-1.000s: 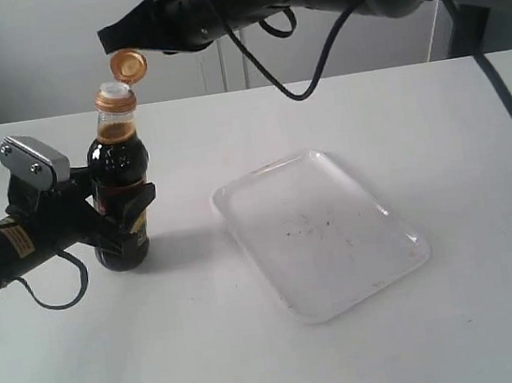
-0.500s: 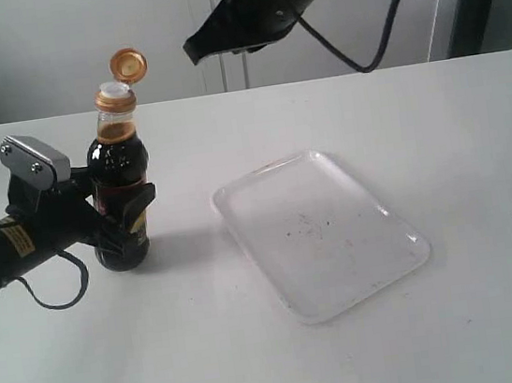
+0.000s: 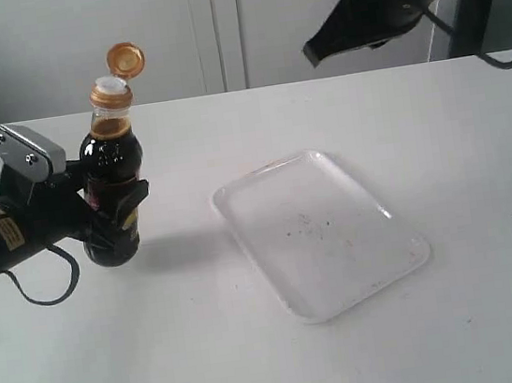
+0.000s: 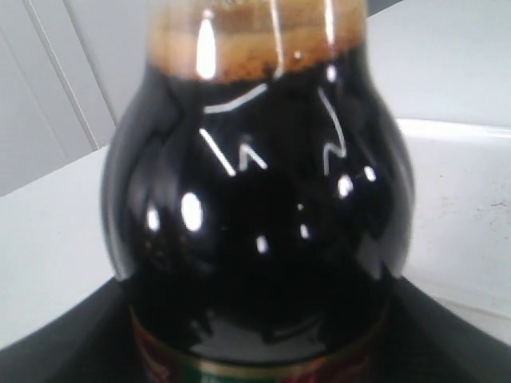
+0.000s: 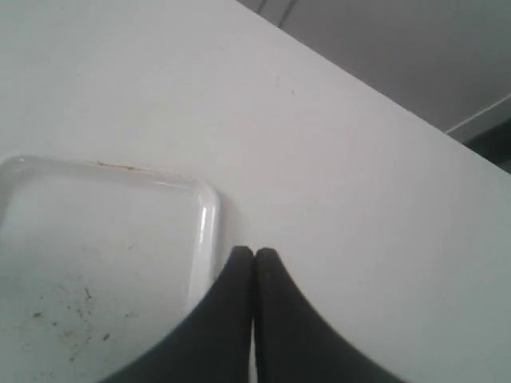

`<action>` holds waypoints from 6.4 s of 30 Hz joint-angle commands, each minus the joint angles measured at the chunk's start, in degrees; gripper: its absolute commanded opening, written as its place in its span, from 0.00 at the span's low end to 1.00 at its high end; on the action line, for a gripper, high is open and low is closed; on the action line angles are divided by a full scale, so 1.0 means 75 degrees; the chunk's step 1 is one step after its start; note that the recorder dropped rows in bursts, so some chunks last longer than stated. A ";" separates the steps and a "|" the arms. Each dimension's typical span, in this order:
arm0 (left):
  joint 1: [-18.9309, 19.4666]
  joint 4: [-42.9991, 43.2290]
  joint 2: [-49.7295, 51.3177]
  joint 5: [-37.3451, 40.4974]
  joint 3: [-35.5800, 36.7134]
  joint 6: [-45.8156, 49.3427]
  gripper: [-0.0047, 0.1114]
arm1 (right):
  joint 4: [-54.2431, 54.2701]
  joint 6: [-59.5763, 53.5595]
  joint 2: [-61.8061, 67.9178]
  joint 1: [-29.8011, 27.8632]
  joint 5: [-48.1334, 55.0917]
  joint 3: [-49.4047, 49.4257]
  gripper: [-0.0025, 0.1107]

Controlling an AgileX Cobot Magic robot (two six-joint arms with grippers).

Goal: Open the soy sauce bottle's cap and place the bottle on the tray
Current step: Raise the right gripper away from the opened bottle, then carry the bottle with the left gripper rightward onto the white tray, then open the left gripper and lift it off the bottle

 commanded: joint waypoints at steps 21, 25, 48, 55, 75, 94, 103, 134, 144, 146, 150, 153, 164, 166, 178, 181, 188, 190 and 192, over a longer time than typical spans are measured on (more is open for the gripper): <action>-0.1880 -0.0925 -0.0867 -0.0699 -0.0323 0.0439 0.04 | -0.0012 0.0185 -0.0937 -0.2370 -0.0883 0.2146 0.02; -0.2255 -0.1104 -0.0867 -0.0699 -0.0563 0.0439 0.04 | 0.0113 0.0185 -0.0937 -0.2598 -0.0814 0.2232 0.02; -0.3429 -0.2219 0.0103 -0.0699 -0.2025 -0.0051 0.04 | 0.0340 0.0171 -0.0438 -0.2746 -0.0871 0.2319 0.02; -0.3522 -0.2371 0.0559 -0.0699 -0.2430 -0.0346 0.04 | 0.0586 0.0064 -0.0057 -0.2746 -0.0962 0.2319 0.02; -0.4139 -0.3097 0.1637 -0.0699 -0.3233 -0.0220 0.04 | 0.0787 -0.0054 0.0228 -0.2746 -0.1334 0.2319 0.02; -0.4187 -0.3015 0.2191 -0.0699 -0.3788 0.0405 0.04 | 0.0916 -0.0054 0.0228 -0.2746 -0.1630 0.2319 0.02; -0.4187 -0.3111 0.2579 -0.0699 -0.3973 0.0371 0.04 | 0.0916 -0.0054 0.0228 -0.2746 -0.1698 0.2319 0.02; -0.4171 -0.3306 0.2700 -0.0699 -0.3452 0.0403 0.64 | 0.0916 -0.0213 0.0539 -0.2746 -0.1645 0.2319 0.02; -0.4171 -0.3272 0.2685 -0.0699 -0.3452 0.0794 0.94 | 0.0916 -0.0218 0.0539 -0.2746 -0.1646 0.2319 0.02; -0.4171 -0.3272 0.2685 -0.0699 -0.3452 0.0794 0.95 | 0.0916 -0.0218 0.0539 -0.2746 -0.1646 0.2319 0.02; -0.4171 -0.3272 0.2517 -0.0699 -0.3452 0.0794 0.95 | 0.0916 -0.0218 0.0539 -0.2746 -0.1646 0.2319 0.02; -0.4171 -0.3272 0.2319 -0.0699 -0.3452 0.0823 0.95 | 0.0916 -0.0218 0.0539 -0.2746 -0.1646 0.2319 0.02; -0.4171 -0.3272 0.1873 -0.0699 -0.3452 0.1200 0.95 | 0.0916 -0.0218 0.0539 -0.2746 -0.1646 0.2319 0.02; -0.4171 -0.3305 0.1791 -0.0699 -0.3452 0.1287 0.95 | 0.0916 -0.0218 0.0539 -0.2746 -0.1646 0.2319 0.02; -0.4171 -0.3844 0.1615 -0.0699 -0.3493 0.1897 0.95 | 0.0916 -0.0218 0.0539 -0.2746 -0.1646 0.2319 0.02; -0.4171 -0.3953 0.1615 -0.0699 -0.3565 0.1996 0.95 | 0.0916 -0.0218 0.0539 -0.2746 -0.1646 0.2319 0.02; -0.4171 -0.3753 0.1615 -0.0699 -0.3881 0.1965 0.95 | 0.0929 -0.0218 0.0619 -0.2746 -0.1646 0.2319 0.02; -0.4171 -0.3723 0.1615 -0.0699 -0.3934 0.1965 0.95 | 0.0929 -0.0218 0.0649 -0.2746 -0.1646 0.2319 0.02; -0.4171 -0.3723 0.1597 -0.0699 -0.3932 0.1997 0.95 | 0.0929 -0.0218 0.0683 -0.2746 -0.1646 0.2319 0.02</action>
